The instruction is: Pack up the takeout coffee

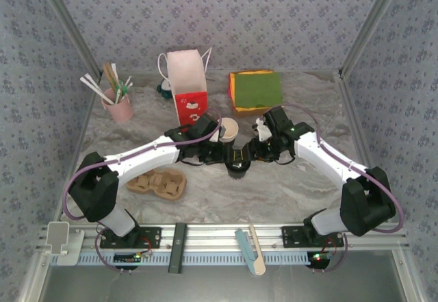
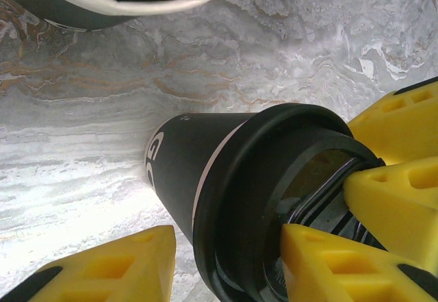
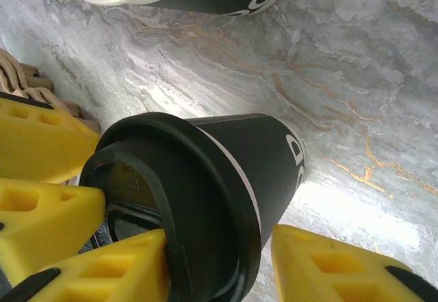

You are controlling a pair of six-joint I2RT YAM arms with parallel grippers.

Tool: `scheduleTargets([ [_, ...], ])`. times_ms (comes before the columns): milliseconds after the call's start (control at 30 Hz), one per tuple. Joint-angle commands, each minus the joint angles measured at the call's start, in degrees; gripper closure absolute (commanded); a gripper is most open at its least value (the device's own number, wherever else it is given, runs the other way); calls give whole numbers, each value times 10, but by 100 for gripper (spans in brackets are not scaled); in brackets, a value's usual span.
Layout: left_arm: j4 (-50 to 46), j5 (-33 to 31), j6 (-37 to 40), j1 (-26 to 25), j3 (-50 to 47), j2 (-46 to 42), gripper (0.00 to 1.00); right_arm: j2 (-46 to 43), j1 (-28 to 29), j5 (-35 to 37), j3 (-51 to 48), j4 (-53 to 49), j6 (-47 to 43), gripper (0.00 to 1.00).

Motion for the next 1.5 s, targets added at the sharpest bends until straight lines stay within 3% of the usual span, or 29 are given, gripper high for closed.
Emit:
scheduleTargets([
  [0, -60, -31, 8, 2, 1, 17, 56, 9, 3, 8, 26, -50, -9, 50],
  [267, -59, -31, 6, 2, 3, 19, 56, 5, 16, -17, 48, -57, -9, 42],
  [667, -58, -31, 8, 3, 2, 23, 56, 14, 27, -20, 9, -69, -24, 38],
  [1033, -55, -31, 10, 2, -5, 29, 56, 40, 30, 12, -10, -70, -35, 56],
  [1467, -56, -23, 8, 9, 7, 20, 56, 42, 33, 31, -22, -72, -38, 58],
])
